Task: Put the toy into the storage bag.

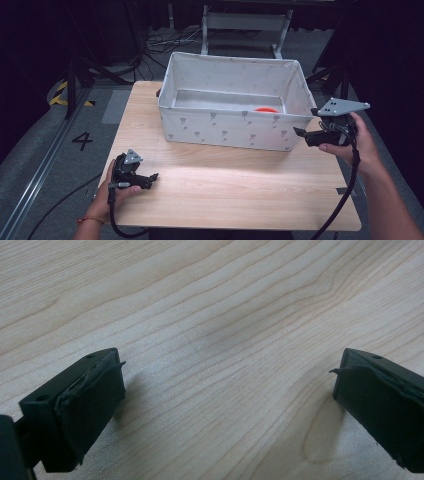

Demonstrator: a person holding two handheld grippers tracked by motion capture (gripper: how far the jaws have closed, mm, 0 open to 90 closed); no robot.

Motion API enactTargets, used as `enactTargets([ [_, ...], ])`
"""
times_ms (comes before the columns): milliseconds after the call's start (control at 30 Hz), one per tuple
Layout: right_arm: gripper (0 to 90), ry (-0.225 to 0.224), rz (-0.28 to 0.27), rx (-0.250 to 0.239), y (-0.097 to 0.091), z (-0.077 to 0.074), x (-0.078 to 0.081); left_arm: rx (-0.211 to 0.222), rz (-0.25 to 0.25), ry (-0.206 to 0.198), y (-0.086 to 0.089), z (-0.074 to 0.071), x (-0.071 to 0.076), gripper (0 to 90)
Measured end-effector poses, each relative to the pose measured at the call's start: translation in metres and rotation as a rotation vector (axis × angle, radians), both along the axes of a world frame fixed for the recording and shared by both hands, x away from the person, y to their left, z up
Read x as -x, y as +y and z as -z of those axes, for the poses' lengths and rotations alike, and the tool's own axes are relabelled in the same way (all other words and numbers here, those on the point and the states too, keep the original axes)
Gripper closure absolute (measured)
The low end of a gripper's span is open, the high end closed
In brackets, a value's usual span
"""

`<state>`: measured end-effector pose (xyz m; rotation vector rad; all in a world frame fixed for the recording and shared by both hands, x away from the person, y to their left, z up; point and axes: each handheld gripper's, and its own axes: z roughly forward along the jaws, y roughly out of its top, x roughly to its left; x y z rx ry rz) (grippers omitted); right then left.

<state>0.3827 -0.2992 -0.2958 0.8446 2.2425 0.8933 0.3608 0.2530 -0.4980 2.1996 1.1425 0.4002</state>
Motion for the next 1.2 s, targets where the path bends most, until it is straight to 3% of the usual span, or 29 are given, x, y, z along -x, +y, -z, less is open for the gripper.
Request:
enactTargets([
  [167,22.1,-0.025,-0.009,-0.032,-0.009,0.008,0.014,-0.002,0.0,-0.001,0.0,0.0,0.0,0.5],
  [600,22.0,-0.036,-0.007,0.035,-0.016,0.039,0.037,-0.001,0.0,-0.001,0.0,0.0,0.0,0.5],
  [733,22.1,-0.025,0.005,0.033,-0.02,0.051,0.039,0.001,-0.002,0.0,0.0,0.0,0.0,0.5],
  [967,21.9,0.016,0.022,0.079,-0.025,0.079,0.039,0.001,-0.005,0.007,0.0,0.0,0.001,0.5],
  [1033,22.2,0.047,0.02,0.074,-0.027,0.088,0.039,0.0,-0.004,0.004,0.0,0.0,0.001,0.5],
  [1200,22.3,0.074,0.024,0.056,-0.035,0.106,0.041,0.001,-0.005,0.007,0.0,0.0,0.001,0.5],
])
